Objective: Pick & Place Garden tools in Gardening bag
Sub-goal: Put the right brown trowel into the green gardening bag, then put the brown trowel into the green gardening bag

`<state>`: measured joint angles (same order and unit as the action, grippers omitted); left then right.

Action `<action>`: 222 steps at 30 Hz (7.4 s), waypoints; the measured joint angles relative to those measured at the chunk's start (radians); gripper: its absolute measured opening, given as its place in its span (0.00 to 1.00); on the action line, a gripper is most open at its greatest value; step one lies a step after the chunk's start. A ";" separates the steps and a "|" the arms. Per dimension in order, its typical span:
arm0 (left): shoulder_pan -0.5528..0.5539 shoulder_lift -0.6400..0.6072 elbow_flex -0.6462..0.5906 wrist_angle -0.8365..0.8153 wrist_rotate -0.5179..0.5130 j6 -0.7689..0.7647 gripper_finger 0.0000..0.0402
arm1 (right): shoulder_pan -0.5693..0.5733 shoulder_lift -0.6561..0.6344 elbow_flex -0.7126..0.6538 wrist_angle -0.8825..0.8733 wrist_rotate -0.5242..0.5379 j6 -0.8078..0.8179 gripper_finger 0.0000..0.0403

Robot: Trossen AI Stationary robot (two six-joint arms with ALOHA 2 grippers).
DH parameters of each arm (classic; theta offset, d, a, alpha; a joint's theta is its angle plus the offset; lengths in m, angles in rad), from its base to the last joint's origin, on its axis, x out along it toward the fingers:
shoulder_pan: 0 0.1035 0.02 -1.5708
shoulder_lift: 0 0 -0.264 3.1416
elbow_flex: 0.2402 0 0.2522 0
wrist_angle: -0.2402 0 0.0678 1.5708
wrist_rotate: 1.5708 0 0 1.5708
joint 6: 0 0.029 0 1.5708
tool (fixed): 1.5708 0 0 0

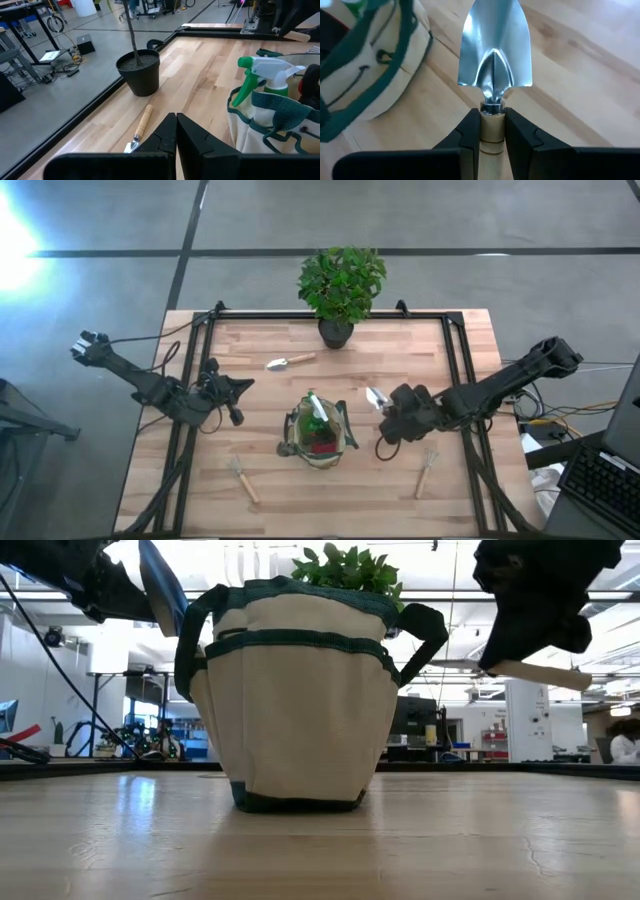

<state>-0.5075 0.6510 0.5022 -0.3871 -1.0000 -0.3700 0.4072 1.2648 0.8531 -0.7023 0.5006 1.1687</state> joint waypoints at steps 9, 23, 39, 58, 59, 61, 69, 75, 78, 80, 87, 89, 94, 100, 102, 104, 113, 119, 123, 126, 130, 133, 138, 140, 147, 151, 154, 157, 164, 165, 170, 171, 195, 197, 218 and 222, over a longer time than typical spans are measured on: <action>0.000 0.000 0.000 -0.006 0.000 0.000 0.03 | 0.033 -0.001 0.027 0.001 0.062 -0.082 0.13; 0.000 0.000 -0.002 -0.007 0.000 0.000 0.03 | 0.112 -0.057 0.044 0.076 0.162 -0.256 0.13; 0.000 0.000 -0.018 -0.006 -0.001 0.002 0.03 | 0.191 -0.080 -0.007 0.411 0.185 -0.596 0.13; 0.000 0.000 -0.018 -0.001 -0.001 0.005 0.03 | 0.204 0.067 -0.414 1.619 -0.011 -0.941 0.13; 0.000 0.000 -0.018 -0.001 -0.001 0.006 0.03 | 0.204 0.093 -0.408 1.634 -0.013 -0.945 0.13; 0.000 0.000 -0.018 0.001 -0.002 0.006 0.03 | 0.204 0.145 -0.385 1.649 -0.037 -0.968 0.13; 0.000 0.000 -0.018 0.005 -0.006 0.006 0.03 | 0.194 0.309 -0.321 1.776 -0.037 -1.037 0.13; 0.000 0.000 -0.017 0.005 -0.008 0.007 0.03 | 0.150 0.417 -0.303 1.900 -0.035 -1.035 0.13; 0.000 0.000 -0.017 0.005 -0.008 0.007 0.03 | 0.128 0.459 -0.280 1.927 -0.089 -1.015 0.13; 0.000 0.000 -0.017 0.005 -0.008 0.007 0.03 | 0.119 0.482 -0.255 1.930 -0.122 -1.015 0.13; 0.000 -0.001 -0.017 0.005 -0.009 0.008 0.03 | 0.103 0.552 -0.164 1.935 -0.143 -1.072 0.13; 0.000 0.000 -0.017 0.006 -0.009 0.008 0.03 | 0.093 0.576 -0.142 1.935 -0.143 -1.076 0.13; 0.000 -0.001 -0.017 0.010 -0.009 0.008 0.03 | 0.067 0.639 -0.081 1.935 -0.136 -1.080 0.13; 0.000 0.001 -0.017 0.013 -0.009 0.010 0.03 | 0.041 0.706 -0.026 1.935 -0.130 -1.096 0.13; 0.000 0.001 -0.017 0.012 -0.009 0.011 0.03 | 0.035 0.731 -0.006 1.937 -0.130 -1.105 0.13; 0.000 0.002 -0.017 0.013 -0.010 0.011 0.03 | 0.028 0.750 0.006 1.937 -0.130 -1.107 0.13; 0.000 0.008 -0.017 0.012 -0.012 0.020 0.03 | 0.027 0.774 -0.004 1.932 -0.133 -1.067 0.13; 0.000 0.008 -0.017 0.012 -0.015 0.020 0.03 | 0.045 0.774 -0.005 1.878 -0.136 -1.066 0.13; 0.000 0.008 -0.017 0.012 -0.015 0.020 0.03 | 0.055 0.773 -0.005 1.835 -0.136 -1.041 0.13; 0.000 0.008 -0.017 0.012 -0.015 0.020 0.03 | 0.055 0.773 -0.005 1.812 -0.136 -1.038 0.13; 0.000 0.008 -0.017 0.012 -0.015 0.020 0.03 | 0.055 0.772 -0.005 1.786 -0.136 -1.037 0.13; 0.000 0.008 -0.017 0.012 -0.015 0.020 0.03 | 0.052 0.770 -0.004 1.736 -0.136 -1.009 0.13; 0.000 0.008 -0.017 0.012 -0.015 0.019 0.03 | 0.051 0.768 0.003 1.700 -0.136 -0.990 0.13; 0.000 0.008 -0.017 0.012 -0.015 0.019 0.03 | 0.051 0.766 0.010 1.692 -0.139 -0.992 0.13; 0.000 0.008 -0.017 0.012 -0.015 0.019 0.03 | 0.051 0.700 0.054 1.465 -0.121 -0.973 0.24; 0.000 0.008 -0.017 0.012 -0.015 0.019 0.03 | 0.051 0.649 0.100 1.249 -0.064 -0.941 0.40; 0.000 0.008 -0.017 0.013 -0.015 0.019 0.03 | 0.051 0.625 0.127 1.154 -0.057 -0.941 0.48; 0.000 0.008 -0.017 0.013 -0.015 0.019 0.03 | 0.051 0.620 0.144 1.141 -0.062 -0.955 0.51; 0.000 0.008 -0.017 0.012 -0.015 0.018 0.03 | 0.051 0.617 0.165 1.128 -0.109 -0.970 0.51; 0.000 0.008 -0.017 0.012 -0.015 0.019 0.03 | 0.051 0.617 0.169 1.116 -0.109 -0.977 0.50; 0.000 0.008 -0.017 0.012 -0.015 0.018 0.03 | 0.051 0.617 0.174 1.094 -0.109 -1.003 0.49; 0.000 0.008 -0.017 0.012 -0.015 0.019 0.03 | 0.051 0.617 0.174 1.094 -0.109 -1.008 0.49; 0.000 0.007 -0.017 0.012 -0.006 0.018 0.03 | 0.066 0.328 0.170 0.853 -0.109 -1.006 0.46; 0.000 0.007 -0.017 0.013 -0.002 0.013 0.03 | 0.067 0.287 0.170 0.796 -0.109 -0.981 0.46; 0.015 0.014 -0.016 0.009 0.084 0.062 0.07 | 0.071 0.064 0.158 0.023 0.058 -0.559 0.46; 0.075 0.018 -0.006 0.001 0.173 0.038 0.18 | 0.071 0.064 0.158 -0.053 0.057 -0.482 0.46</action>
<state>-0.4325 0.6689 0.4958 -0.3860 -0.8269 -0.3324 0.4778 1.3289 1.0115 -0.7552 0.5578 0.6865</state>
